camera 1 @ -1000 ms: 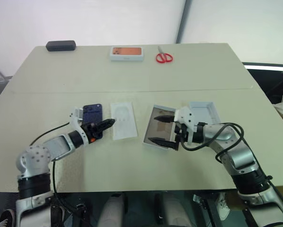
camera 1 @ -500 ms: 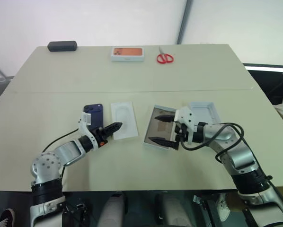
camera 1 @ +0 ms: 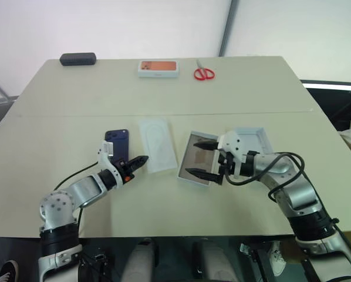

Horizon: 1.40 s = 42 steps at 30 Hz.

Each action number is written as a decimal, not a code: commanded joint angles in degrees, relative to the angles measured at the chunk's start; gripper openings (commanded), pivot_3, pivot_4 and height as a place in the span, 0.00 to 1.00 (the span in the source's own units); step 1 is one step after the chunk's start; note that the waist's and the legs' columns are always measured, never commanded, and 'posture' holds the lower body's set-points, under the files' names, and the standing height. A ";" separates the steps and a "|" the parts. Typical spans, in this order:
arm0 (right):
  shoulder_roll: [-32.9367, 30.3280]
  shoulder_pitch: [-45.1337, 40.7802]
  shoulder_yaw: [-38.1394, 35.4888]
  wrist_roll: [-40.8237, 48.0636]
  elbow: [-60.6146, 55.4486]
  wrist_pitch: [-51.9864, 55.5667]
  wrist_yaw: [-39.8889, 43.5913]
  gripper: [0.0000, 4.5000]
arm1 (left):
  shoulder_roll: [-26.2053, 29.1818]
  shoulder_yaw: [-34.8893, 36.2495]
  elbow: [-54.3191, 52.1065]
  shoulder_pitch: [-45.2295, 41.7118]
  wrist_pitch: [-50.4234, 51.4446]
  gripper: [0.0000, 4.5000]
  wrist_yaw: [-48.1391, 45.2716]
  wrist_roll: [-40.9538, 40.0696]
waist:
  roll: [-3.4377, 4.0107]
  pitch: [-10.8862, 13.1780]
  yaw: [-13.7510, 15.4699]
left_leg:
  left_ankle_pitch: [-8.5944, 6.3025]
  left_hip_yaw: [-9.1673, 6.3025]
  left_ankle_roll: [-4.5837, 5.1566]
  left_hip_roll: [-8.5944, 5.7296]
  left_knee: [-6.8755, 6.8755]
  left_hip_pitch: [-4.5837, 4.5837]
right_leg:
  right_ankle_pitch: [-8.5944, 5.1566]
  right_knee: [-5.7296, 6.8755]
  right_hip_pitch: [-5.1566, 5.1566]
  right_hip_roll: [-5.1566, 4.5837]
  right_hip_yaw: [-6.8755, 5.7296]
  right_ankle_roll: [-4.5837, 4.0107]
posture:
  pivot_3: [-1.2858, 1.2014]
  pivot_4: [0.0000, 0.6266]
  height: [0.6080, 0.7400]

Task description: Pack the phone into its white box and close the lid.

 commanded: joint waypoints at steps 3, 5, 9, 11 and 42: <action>1.34 -0.03 -0.01 2.40 -3.20 3.11 0.01 1.00 | 5.31 1.79 2.61 -3.32 3.58 0.01 -1.54 -5.70 | -0.07 0.04 -0.10 | 0.00 -0.02 0.00 0.00 0.00 -0.03 | 0.00 0.00 -0.03 0.02 -0.01 0.00 | 0.52 0.24 1.00; 1.98 -0.01 0.93 3.15 -4.09 4.88 0.37 1.00 | 7.89 1.45 4.37 -4.99 5.55 0.01 -3.41 -7.49 | -0.07 0.04 -0.20 | 0.00 -0.02 0.00 0.01 -0.02 -0.10 | 0.00 0.01 -0.13 0.06 0.00 0.00 | 0.52 0.24 1.00; 2.20 -0.52 2.71 4.64 -5.74 8.65 1.97 1.00 | 11.49 -0.46 7.89 -8.28 8.08 0.01 -5.91 -6.69 | -0.07 0.05 -0.18 | 0.00 -0.02 0.00 0.00 -0.04 -0.16 | 0.00 0.00 -0.20 0.04 -0.01 0.00 | 0.52 0.24 1.00; 0.32 -0.74 5.60 0.70 -4.51 6.49 3.43 1.00 | 12.82 -2.28 8.13 -8.90 8.17 0.01 -8.33 -4.38 | -0.07 0.05 -0.19 | 0.00 -0.01 0.00 -0.01 -0.04 -0.16 | 0.00 0.00 -0.19 0.01 -0.01 0.00 | 0.52 0.24 1.00; 4.24 -10.07 11.95 -15.65 17.10 -17.42 8.30 0.01 | 8.06 0.89 11.69 -15.99 8.68 0.00 -5.96 -6.09 | -0.09 0.06 -0.35 | 0.03 -0.01 -0.05 0.00 -0.01 -0.23 | 0.02 -0.02 -0.25 0.01 -0.02 0.02 | 0.52 0.24 1.00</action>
